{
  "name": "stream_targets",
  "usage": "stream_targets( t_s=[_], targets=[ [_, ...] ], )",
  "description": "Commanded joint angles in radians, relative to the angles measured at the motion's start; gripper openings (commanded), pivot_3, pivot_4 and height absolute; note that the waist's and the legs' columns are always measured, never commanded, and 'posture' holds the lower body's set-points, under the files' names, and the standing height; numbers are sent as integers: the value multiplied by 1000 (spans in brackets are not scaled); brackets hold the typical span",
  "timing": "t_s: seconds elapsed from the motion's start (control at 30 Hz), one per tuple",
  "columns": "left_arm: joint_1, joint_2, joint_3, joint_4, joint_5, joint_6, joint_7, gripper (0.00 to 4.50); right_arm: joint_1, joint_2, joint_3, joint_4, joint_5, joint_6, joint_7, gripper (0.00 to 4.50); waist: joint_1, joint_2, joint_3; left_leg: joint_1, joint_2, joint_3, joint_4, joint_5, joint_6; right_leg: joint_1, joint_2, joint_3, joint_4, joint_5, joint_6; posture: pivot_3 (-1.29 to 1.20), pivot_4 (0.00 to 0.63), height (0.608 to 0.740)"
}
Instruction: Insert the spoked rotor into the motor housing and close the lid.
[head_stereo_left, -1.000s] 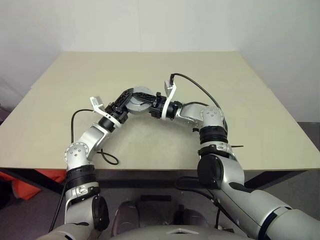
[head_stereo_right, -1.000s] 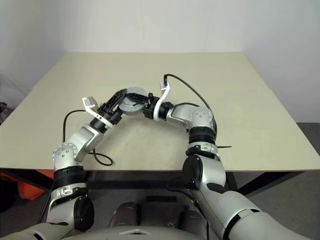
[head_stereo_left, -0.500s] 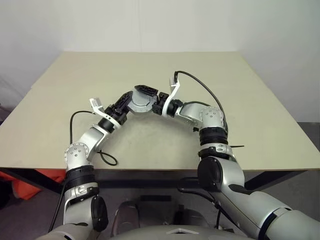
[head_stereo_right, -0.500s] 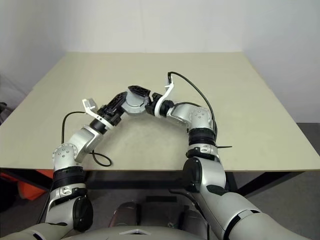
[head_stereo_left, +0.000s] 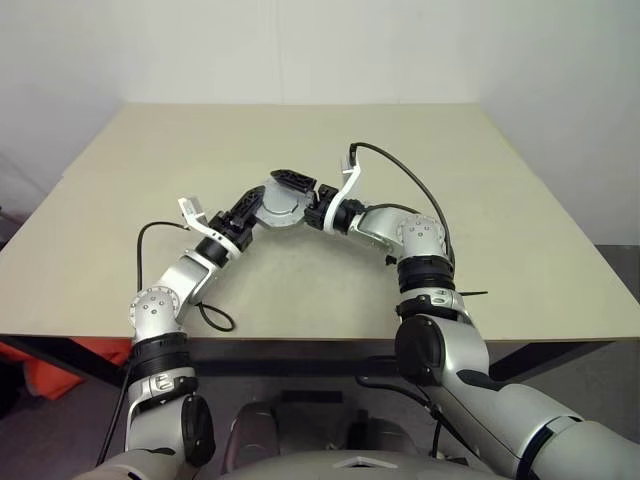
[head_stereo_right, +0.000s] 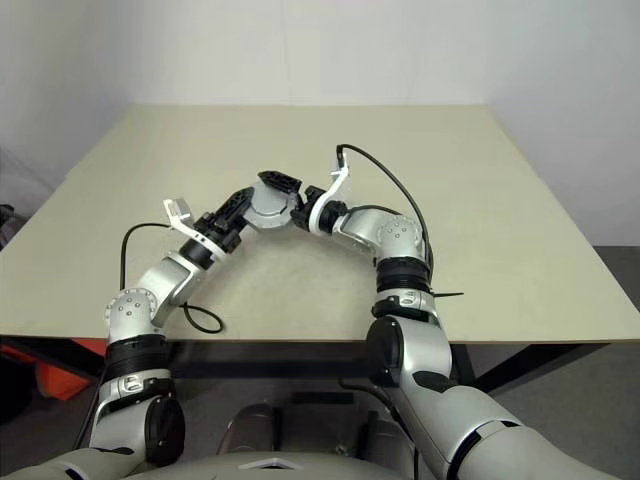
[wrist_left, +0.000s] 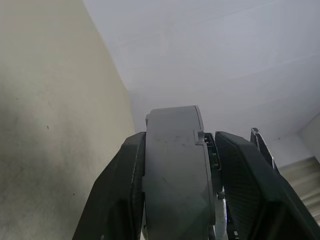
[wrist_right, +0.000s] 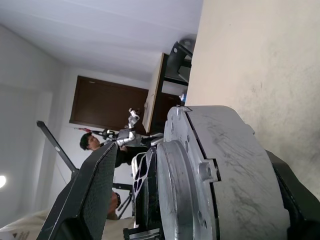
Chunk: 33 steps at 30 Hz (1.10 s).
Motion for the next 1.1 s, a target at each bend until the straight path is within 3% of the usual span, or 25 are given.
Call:
stream_targets(
  t_s=[0.03,0.57,1.1],
  targets=[
    [-11,7,4,-30,-16,-3,-9,1806,-25,16,-3,-42,34,-11,13,4500,0,0,0,0,0,0,0,0,0,0,0,0,0,0,0,0,0,740],
    [-43,22,215,77,-45,-228,109,1806,-14,11,8,-39,18,-26,8,4500,-2,-1,0,2,0,-1,1,0,0,2,0,0,0,0,0,0,0,740],
    [-44,54,217,140,32,-284,132,1806,-20,-9,8,13,-5,-80,-3,4500,-2,-3,-1,11,0,-1,1,0,0,12,-1,0,0,0,2,0,0,740]
  ],
)
